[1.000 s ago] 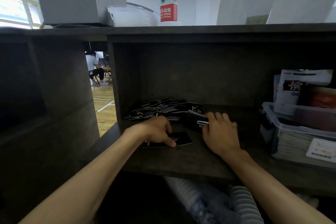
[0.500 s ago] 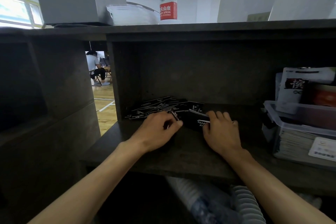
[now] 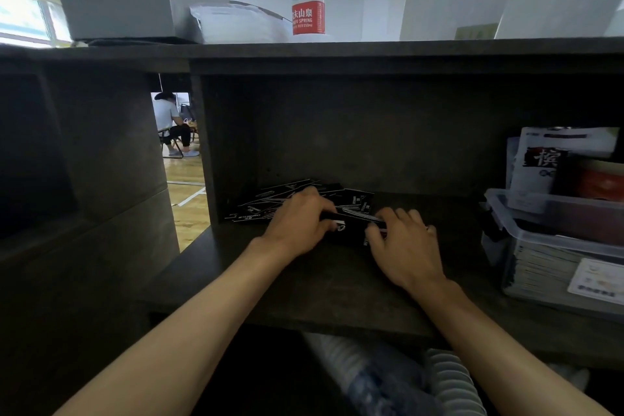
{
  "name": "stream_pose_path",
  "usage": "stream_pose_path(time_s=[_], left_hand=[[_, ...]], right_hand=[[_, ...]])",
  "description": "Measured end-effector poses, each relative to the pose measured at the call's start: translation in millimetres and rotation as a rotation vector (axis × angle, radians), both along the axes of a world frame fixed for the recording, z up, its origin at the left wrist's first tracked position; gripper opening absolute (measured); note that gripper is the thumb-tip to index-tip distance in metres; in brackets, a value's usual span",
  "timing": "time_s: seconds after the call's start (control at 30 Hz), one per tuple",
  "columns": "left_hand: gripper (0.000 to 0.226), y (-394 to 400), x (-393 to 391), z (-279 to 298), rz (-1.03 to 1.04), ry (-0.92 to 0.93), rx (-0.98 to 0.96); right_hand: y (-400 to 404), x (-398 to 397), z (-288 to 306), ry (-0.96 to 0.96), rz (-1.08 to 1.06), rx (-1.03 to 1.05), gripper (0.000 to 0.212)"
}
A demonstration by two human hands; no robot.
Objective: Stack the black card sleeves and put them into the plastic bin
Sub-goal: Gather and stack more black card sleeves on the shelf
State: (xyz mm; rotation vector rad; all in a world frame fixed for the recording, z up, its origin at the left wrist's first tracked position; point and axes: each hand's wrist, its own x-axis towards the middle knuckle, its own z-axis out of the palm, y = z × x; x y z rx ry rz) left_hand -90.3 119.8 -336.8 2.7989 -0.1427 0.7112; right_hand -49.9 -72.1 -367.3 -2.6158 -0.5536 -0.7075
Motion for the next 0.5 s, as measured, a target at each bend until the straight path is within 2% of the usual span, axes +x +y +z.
stream_pose_path(time_s=[0.1,0.17,0.27,0.37,0.5], left_hand=[[0.063,-18.9,10.0,-10.3,0.015,0.002,-0.145],[0.074,-31.0,12.4,-18.3,-0.045,-0.002,-0.28],[0.075,-42.9,14.8,-28.0,-0.125,-0.044,-0.308],[0.076,-44.4,14.8,-36.0,-0.165,-0.012,-0.336],[0.059,-31.8,12.4,-30.9,-0.155,-0.039,-0.412]], right_hand=[[0.6,-1.5,1.9,-0.014,0.014,-0.018,0.046],[0.0,-1.1,3.2,0.003,0.062,-0.023,0.041],[-4.0,2.3,9.1,0.045,0.124,-0.055,0.043],[-6.2,4.7,15.1,0.043,0.059,-0.202,0.048],[2.0,-3.3,3.6,-0.046,-0.019,-0.289,0.047]])
